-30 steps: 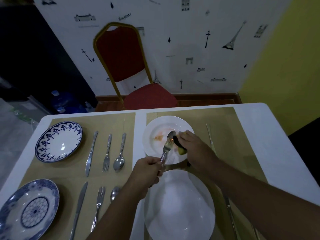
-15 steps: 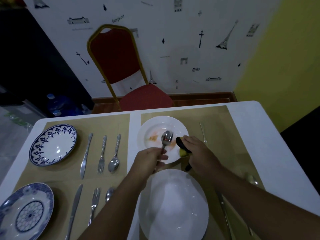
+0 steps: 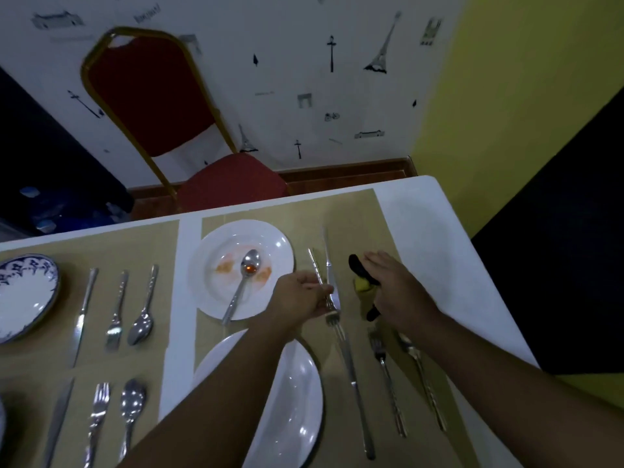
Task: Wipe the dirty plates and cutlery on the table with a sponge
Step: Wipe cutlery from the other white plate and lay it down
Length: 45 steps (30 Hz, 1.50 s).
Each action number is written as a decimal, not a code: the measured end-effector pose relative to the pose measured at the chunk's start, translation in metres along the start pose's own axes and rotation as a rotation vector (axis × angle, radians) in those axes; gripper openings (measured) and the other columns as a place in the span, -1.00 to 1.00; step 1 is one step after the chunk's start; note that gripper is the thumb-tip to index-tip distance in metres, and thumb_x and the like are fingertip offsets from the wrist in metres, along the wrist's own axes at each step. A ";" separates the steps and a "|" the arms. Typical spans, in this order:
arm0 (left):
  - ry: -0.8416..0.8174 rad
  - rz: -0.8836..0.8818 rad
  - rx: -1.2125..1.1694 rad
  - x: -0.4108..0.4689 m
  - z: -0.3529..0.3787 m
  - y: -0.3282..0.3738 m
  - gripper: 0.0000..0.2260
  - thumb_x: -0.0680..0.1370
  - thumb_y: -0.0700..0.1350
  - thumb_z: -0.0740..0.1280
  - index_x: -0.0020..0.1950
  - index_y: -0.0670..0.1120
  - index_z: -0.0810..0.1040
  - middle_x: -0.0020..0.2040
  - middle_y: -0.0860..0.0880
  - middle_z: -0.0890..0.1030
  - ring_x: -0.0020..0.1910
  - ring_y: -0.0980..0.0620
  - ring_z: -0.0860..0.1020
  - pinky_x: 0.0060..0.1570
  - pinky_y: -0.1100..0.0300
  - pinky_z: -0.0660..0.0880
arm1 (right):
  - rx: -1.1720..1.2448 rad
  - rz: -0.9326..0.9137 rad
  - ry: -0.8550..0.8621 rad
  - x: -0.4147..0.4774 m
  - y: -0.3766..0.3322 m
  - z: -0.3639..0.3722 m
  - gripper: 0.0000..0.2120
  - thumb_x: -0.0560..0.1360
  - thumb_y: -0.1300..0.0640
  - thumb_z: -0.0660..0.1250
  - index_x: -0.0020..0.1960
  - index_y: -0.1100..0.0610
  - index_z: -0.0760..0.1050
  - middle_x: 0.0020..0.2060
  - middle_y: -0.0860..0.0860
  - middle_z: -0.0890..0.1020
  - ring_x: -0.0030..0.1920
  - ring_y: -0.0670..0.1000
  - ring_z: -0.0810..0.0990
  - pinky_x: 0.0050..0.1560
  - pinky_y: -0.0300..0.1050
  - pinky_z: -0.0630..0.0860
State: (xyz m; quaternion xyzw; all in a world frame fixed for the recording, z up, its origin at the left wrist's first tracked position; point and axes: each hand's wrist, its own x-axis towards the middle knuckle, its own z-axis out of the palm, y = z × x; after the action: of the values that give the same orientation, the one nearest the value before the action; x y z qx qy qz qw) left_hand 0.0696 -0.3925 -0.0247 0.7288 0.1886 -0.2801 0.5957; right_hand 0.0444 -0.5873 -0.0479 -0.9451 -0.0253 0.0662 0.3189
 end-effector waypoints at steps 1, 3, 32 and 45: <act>-0.003 -0.006 0.026 0.007 0.012 -0.001 -0.88 0.53 -0.35 0.41 0.01 -0.38 0.56 -0.26 -0.26 0.55 -0.43 0.00 0.55 -0.46 0.26 0.57 | -0.001 0.005 -0.014 0.000 0.009 -0.004 -0.30 0.35 0.50 0.21 0.46 0.19 0.20 0.47 0.05 0.21 0.50 0.06 0.05 0.40 -0.24 0.00; 0.011 -0.012 0.067 0.020 0.034 -0.003 -0.96 0.55 -0.37 0.38 -0.02 -0.33 0.56 -0.32 -0.22 0.50 -0.59 0.10 0.46 -0.57 0.33 0.42 | -0.008 0.014 -0.046 -0.002 0.026 -0.009 -0.32 0.37 0.49 0.20 0.46 0.19 0.20 0.47 0.07 0.20 0.50 0.08 0.06 0.42 -0.20 -0.01; 0.108 0.665 1.202 0.064 0.086 -0.046 -0.49 0.53 -0.03 0.35 0.46 -0.18 0.44 0.45 -0.14 0.47 0.42 -0.15 0.42 0.29 -0.05 0.50 | -0.237 -0.063 -0.217 0.029 0.074 0.013 -0.14 0.31 0.37 0.43 0.49 0.17 0.09 0.50 0.05 0.12 0.50 0.15 -0.03 0.45 0.09 0.12; 0.417 0.585 0.849 0.018 -0.008 -0.038 -0.71 0.58 -0.07 0.31 0.28 -0.09 0.59 0.20 -0.06 0.65 0.22 -0.08 0.59 0.23 0.08 0.50 | -0.024 -0.071 -0.047 0.041 -0.019 -0.006 -0.23 0.35 0.44 0.29 0.49 0.16 0.13 0.49 0.03 0.17 0.49 0.06 0.02 0.41 -0.17 0.02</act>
State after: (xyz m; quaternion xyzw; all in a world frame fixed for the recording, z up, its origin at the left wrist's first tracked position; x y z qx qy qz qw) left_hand 0.0617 -0.3779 -0.0638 0.9668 -0.0370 -0.0045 0.2529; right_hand 0.0862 -0.5720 -0.0355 -0.9456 -0.0669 0.0770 0.3089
